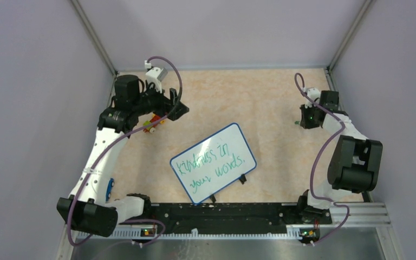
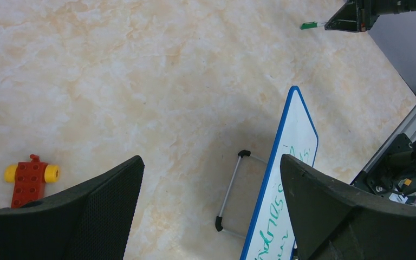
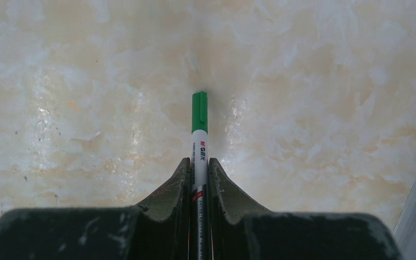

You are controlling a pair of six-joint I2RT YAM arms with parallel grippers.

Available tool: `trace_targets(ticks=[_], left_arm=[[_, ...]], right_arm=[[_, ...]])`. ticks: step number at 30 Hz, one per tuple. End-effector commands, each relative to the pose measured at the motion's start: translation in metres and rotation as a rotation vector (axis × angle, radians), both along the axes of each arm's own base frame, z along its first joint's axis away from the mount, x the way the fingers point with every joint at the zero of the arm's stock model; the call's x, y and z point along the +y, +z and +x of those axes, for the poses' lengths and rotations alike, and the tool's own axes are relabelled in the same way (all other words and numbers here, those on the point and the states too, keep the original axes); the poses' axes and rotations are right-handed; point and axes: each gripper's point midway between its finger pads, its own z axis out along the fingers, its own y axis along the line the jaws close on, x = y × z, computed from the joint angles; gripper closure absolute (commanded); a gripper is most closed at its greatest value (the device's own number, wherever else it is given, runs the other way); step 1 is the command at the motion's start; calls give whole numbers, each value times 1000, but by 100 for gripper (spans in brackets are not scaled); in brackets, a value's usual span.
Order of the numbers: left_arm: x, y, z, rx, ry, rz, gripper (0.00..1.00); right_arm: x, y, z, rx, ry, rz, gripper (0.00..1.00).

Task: Write a sentence on the whiteboard
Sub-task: Put down the whiteboard marker at the center of the board, then reset both arms

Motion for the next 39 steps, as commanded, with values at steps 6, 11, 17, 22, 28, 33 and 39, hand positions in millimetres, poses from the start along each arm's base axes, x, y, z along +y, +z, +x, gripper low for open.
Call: trace_targets(ticks=[6,11,17,22,28,33,39], left_arm=[[2,12,0,-62,7,-15,1],[1,11,-1,-59,4,-19,1],[1,10,-1,-56,4,-19,1],[1,9,-1,-46,1,-22,1],[6,0,0,-14,16,9,1],[14,-10,4,46,25,63,1],[38,-29,25,127,87,186,1]], right_arm=[[6,-21,-7,34,36,24,86],[6,-36,-21,80,43,14,83],[7,-49,-32,125,47,14,82],[9,-50,-34,144,59,28,81],[18,-30,-33,129,86,65,53],[25,9,-25,70,114,96,28],[40,79,-8,-47,148,166,25]])
